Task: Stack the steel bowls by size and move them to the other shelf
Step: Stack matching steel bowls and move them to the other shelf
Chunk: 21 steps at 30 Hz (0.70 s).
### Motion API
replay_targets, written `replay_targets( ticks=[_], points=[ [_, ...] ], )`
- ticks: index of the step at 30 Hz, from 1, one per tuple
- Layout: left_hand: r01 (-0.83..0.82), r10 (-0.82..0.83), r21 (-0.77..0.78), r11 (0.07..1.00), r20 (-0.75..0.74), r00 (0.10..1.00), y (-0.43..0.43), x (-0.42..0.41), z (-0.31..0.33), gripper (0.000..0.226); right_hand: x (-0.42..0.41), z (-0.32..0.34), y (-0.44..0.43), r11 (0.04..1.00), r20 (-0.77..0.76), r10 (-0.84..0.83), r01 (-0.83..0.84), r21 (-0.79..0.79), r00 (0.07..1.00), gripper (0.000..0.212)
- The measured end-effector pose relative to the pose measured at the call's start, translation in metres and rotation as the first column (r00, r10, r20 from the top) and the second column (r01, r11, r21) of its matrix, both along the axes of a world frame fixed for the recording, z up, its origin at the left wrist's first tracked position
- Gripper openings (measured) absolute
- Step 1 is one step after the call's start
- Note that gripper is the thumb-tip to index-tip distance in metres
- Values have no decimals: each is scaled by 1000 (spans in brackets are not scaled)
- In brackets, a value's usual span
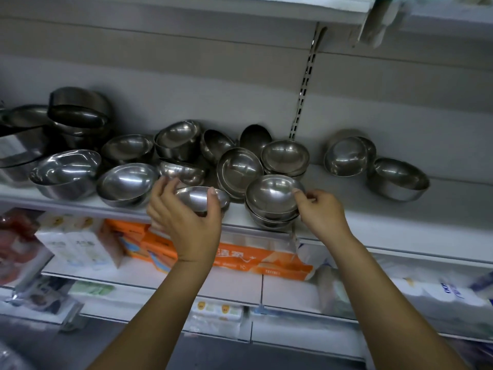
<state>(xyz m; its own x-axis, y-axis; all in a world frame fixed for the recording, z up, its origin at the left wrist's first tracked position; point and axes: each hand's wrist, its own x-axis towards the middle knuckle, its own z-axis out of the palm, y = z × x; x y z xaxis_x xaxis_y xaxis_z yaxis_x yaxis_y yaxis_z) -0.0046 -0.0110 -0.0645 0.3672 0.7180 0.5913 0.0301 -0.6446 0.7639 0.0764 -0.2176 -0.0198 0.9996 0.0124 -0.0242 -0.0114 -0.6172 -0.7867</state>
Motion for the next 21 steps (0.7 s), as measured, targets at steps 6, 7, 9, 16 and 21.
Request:
replay_targets(
  ticks=[6, 7, 9, 16, 21],
  points=[
    [-62, -75, -688, 723, -167, 983, 4, -24, 14, 86, -7, 2, 3, 999, -184, 46, -40, 32, 982, 67],
    [-23, -146, -765, 644, -153, 977, 10, -26, 15, 84, -9, 3, 3, 998, -199, 57, -51, 36, 978, 66],
    [62, -289, -838, 542, -116, 950, 19, -31, 18, 77, -11, 3, 4, 997, -214, 69, -58, 55, 974, 62],
    [186, -387, -928, 322, 50, 921, 26, -44, 38, 39, -9, 3, 3, 988, -253, 99, -65, 140, 962, 61],
    [203, -382, -905, 375, 49, 923, 24, -63, 58, 23, -5, 3, 2, 987, -257, 134, -105, 125, 957, 70]
  ],
)
